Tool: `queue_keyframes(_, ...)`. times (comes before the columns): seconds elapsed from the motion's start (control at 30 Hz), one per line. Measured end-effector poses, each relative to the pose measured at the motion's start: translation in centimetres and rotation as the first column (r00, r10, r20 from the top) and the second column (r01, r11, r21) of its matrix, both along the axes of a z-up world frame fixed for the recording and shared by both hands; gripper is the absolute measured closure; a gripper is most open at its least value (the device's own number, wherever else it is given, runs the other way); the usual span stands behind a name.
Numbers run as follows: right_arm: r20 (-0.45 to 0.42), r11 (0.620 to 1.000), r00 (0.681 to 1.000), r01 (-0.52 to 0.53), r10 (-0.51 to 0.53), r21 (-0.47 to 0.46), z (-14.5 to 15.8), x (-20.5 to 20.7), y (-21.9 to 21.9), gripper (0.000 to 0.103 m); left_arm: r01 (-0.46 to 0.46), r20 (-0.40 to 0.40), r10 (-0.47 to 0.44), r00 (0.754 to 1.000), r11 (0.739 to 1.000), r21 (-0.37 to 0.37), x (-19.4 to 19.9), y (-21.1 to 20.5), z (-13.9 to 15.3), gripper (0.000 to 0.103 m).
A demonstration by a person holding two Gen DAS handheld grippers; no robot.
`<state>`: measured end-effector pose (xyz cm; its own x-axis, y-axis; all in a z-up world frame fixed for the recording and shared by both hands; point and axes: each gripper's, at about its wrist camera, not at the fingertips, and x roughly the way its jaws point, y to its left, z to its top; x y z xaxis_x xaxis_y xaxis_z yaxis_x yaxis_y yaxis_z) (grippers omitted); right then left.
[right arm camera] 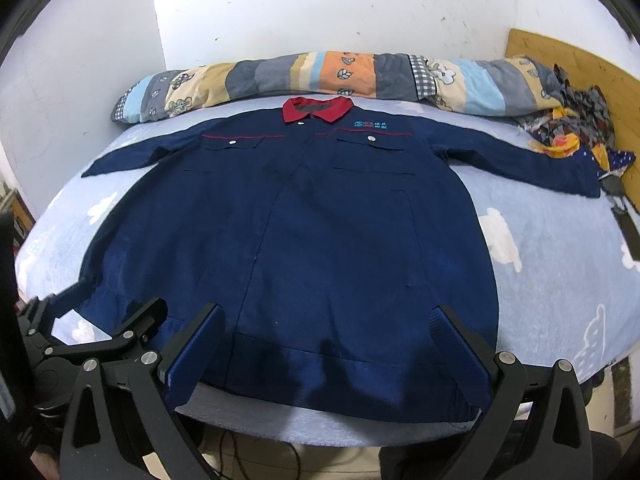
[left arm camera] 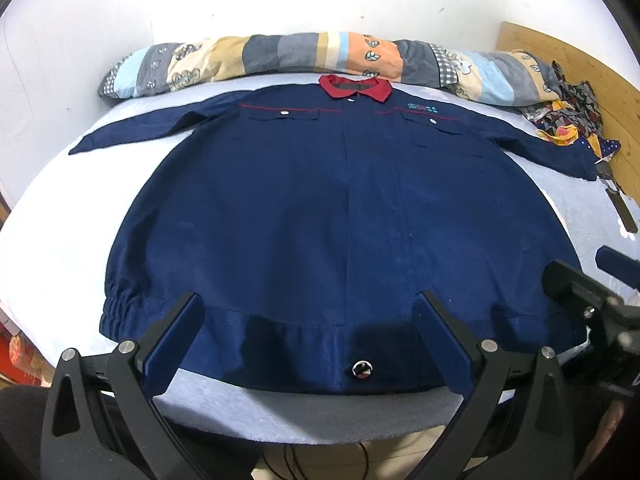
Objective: Fold large clothes
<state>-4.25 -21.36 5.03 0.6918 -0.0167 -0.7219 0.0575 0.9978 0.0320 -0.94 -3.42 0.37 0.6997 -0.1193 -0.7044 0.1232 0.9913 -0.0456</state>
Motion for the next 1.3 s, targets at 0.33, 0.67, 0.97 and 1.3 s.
queue_keyframes(0.33,0.021,0.946,0.984,0.167,-0.179,0.277,4.7,1.8,-12.5,0.001,0.035,0.051,-0.038,0.998,0.998,0.049,7.5,-2.6,1.8,0.000)
queue_keyframes(0.67,-0.062,0.720,0.851,0.479,-0.522,0.502,6.9,4.4,-36.0,0.000,0.047,0.076,-0.050,0.996,0.998,0.042,13.6,-4.6,3.4,0.000)
queue_keyframes(0.97,-0.124,0.593,0.754,0.596,-0.645,0.541,5.2,10.2,-48.8,0.000,0.056,0.051,-0.056,0.997,0.998,-0.008,15.7,-4.6,4.2,0.000)
queue_keyframes(1.3,-0.132,0.612,0.805,0.535,-0.579,0.583,-0.5,16.3,-55.0,0.058,0.073,0.014,-0.074,0.997,0.997,0.025,16.0,-5.2,3.3,0.000)
